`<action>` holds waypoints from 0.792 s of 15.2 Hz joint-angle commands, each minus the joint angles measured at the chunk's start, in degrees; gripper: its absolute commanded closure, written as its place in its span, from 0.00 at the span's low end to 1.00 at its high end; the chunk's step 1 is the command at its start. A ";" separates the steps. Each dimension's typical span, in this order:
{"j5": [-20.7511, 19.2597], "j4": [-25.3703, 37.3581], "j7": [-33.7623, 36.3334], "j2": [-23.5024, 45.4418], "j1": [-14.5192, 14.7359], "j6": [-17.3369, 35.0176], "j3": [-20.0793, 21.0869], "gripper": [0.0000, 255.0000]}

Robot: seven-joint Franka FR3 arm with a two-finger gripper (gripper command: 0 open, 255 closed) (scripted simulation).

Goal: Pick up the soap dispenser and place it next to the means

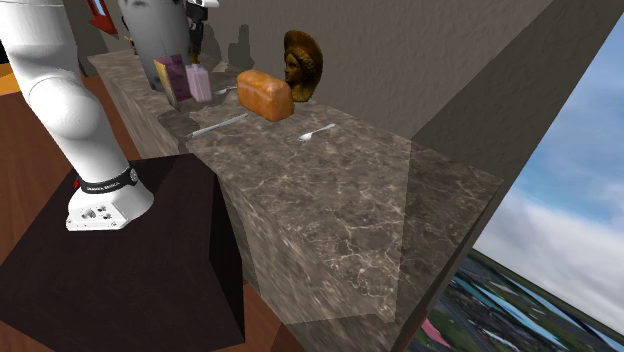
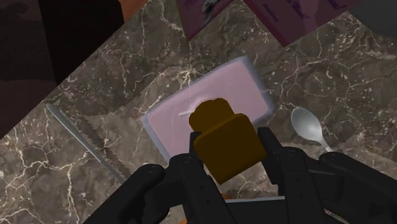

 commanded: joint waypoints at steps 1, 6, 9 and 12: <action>-0.14 -0.93 -0.10 0.47 0.10 1.42 -0.01 1.00; -0.47 -3.44 -0.48 1.62 0.28 4.96 -0.08 1.00; -0.54 -3.86 -0.54 1.86 0.31 5.59 -0.10 1.00; -0.54 -3.86 -0.54 1.86 0.31 5.59 -0.10 1.00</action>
